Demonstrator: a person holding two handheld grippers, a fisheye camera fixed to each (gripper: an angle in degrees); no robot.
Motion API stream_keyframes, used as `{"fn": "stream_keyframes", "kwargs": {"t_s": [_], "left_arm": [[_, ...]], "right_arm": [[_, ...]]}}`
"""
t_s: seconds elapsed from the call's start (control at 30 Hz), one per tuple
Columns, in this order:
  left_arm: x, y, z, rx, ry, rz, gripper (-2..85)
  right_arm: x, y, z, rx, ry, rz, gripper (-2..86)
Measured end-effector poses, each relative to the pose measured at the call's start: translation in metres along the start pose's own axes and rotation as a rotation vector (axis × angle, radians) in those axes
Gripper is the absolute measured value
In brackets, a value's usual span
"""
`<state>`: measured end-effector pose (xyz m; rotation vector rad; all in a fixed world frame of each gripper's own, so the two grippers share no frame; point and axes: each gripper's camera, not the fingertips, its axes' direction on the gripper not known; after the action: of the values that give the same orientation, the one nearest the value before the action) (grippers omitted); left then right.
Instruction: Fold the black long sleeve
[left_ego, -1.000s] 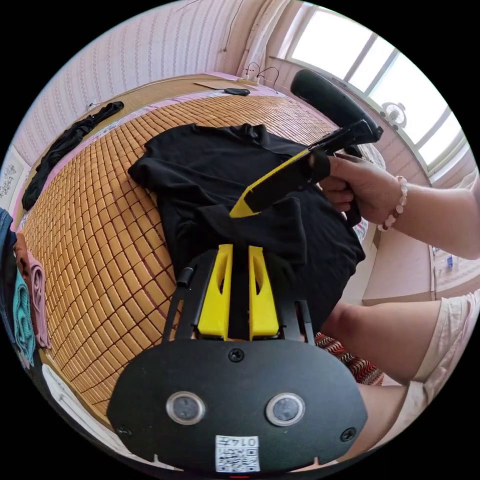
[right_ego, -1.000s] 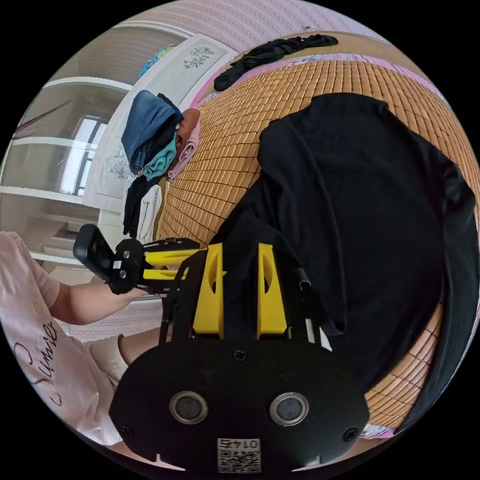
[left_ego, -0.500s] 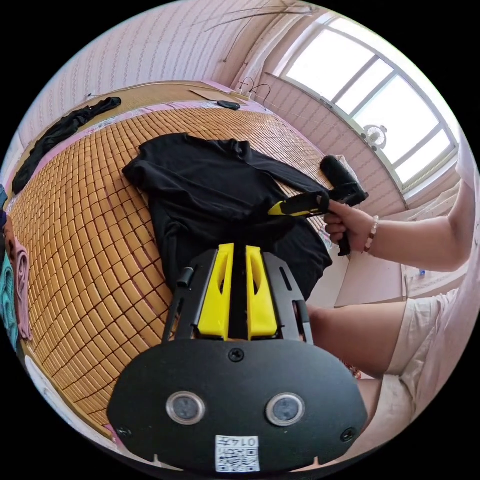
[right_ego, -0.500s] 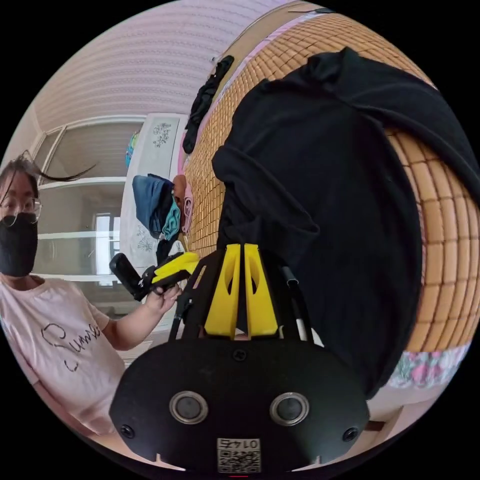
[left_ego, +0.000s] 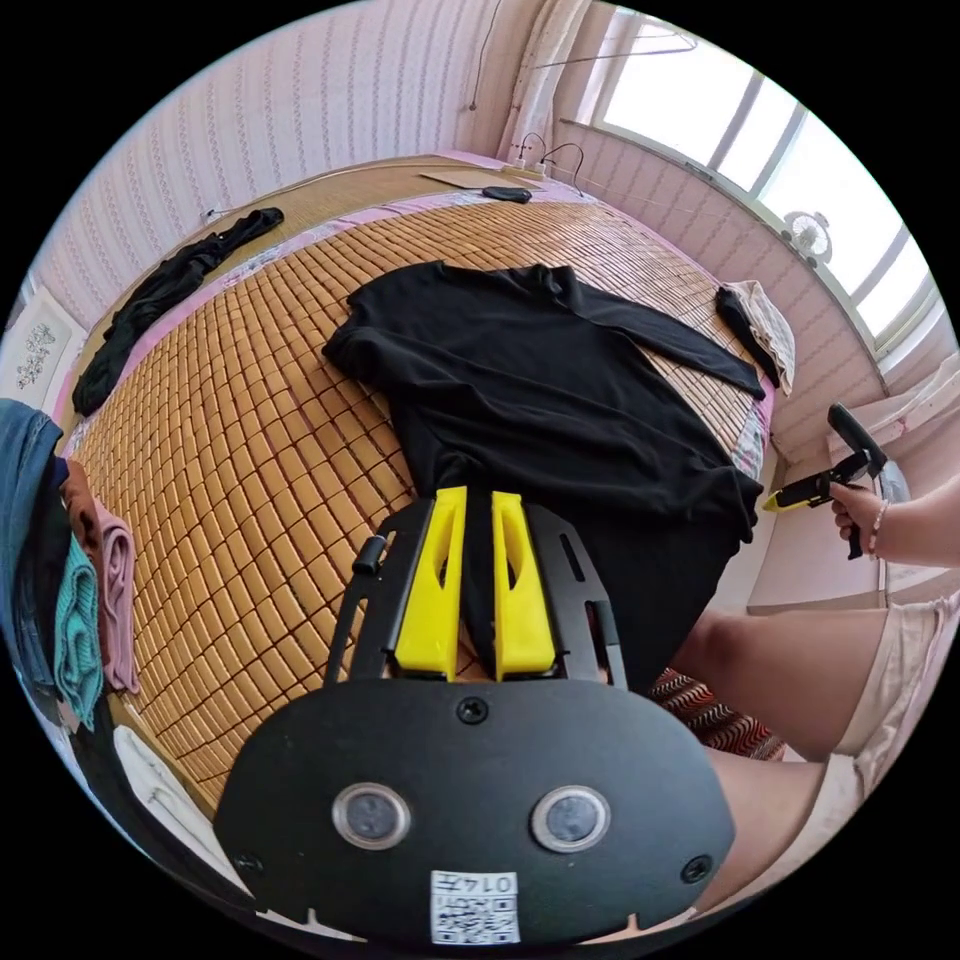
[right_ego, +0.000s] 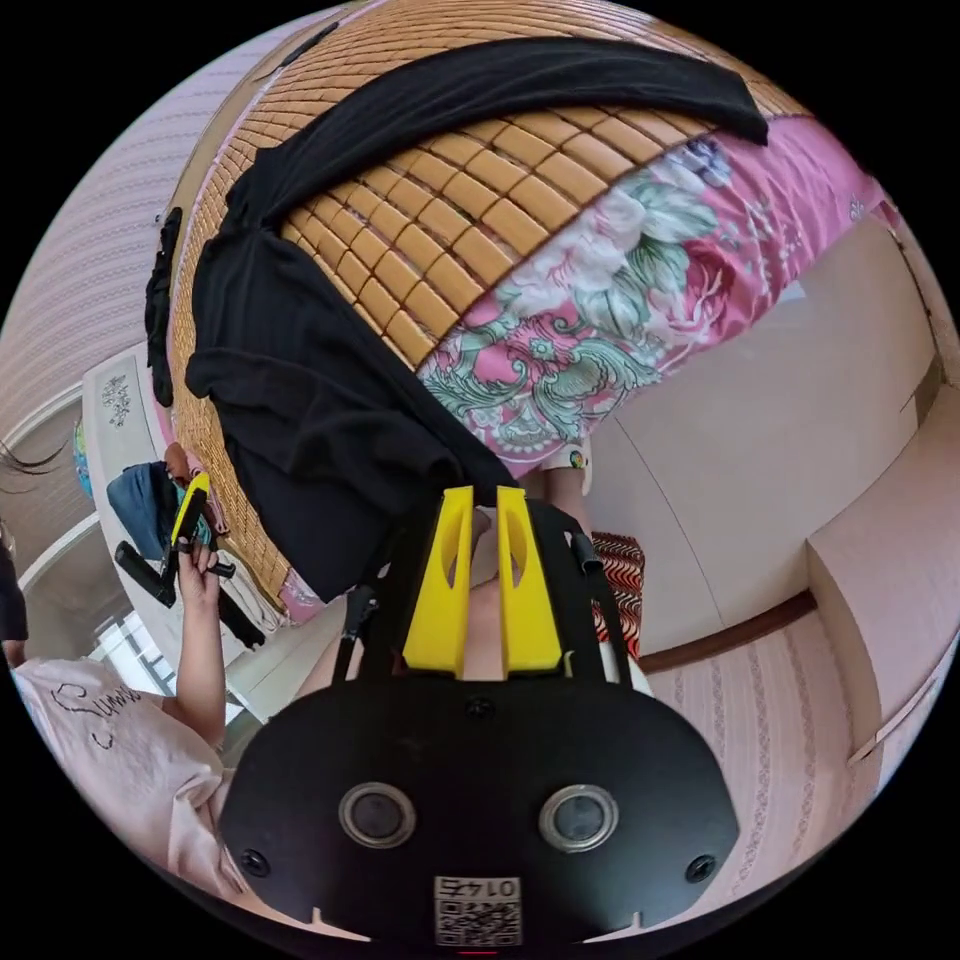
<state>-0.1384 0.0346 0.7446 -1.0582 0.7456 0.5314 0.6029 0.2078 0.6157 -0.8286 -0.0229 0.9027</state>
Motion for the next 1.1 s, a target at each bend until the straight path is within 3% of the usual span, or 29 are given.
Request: {"fn": "stream_keyframes", "kwargs": {"t_s": [0.07, 0.23, 0.33, 0.47, 0.53, 0.63, 0.77, 0.87, 1.1], "left_arm": [[-0.002, -0.007, 0.006, -0.008, -0.014, 0.000, 5.6], [-0.002, -0.027, 0.027, -0.020, -0.079, 0.014, 6.9], [-0.001, -0.031, 0.048, -0.066, -0.086, 0.031, 7.1], [-0.006, -0.032, 0.072, -0.150, -0.097, 0.014, 7.1], [-0.012, -0.031, 0.075, -0.125, -0.060, -0.012, 5.9], [-0.019, -0.028, 0.075, -0.106, -0.035, -0.051, 1.2], [-0.032, -0.018, 0.065, -0.044, -0.041, -0.132, -0.6], [-0.050, -0.009, 0.057, -0.001, -0.015, -0.228, -0.8], [-0.068, -0.003, 0.082, -0.077, -0.035, -0.285, 0.1]], "right_arm": [[-0.035, -0.016, -0.007, 0.012, 0.052, -0.121, 6.2], [-0.235, -0.091, 0.013, 0.045, 0.011, -0.826, 9.5], [-0.339, -0.140, 0.045, 0.032, -0.060, -1.020, 14.3], [-0.431, -0.174, 0.080, 0.005, -0.094, -1.112, 16.5], [-0.466, -0.188, 0.116, -0.062, 0.028, -1.129, 11.5], [-0.482, -0.196, 0.138, -0.225, 0.041, -1.140, 2.3], [-0.487, -0.201, 0.111, -0.135, -0.015, -1.133, 1.0], [-0.497, -0.215, 0.114, -0.181, -0.057, -1.115, 0.6], [-0.523, -0.217, 0.133, -0.250, 0.090, -1.190, 0.0]]}}
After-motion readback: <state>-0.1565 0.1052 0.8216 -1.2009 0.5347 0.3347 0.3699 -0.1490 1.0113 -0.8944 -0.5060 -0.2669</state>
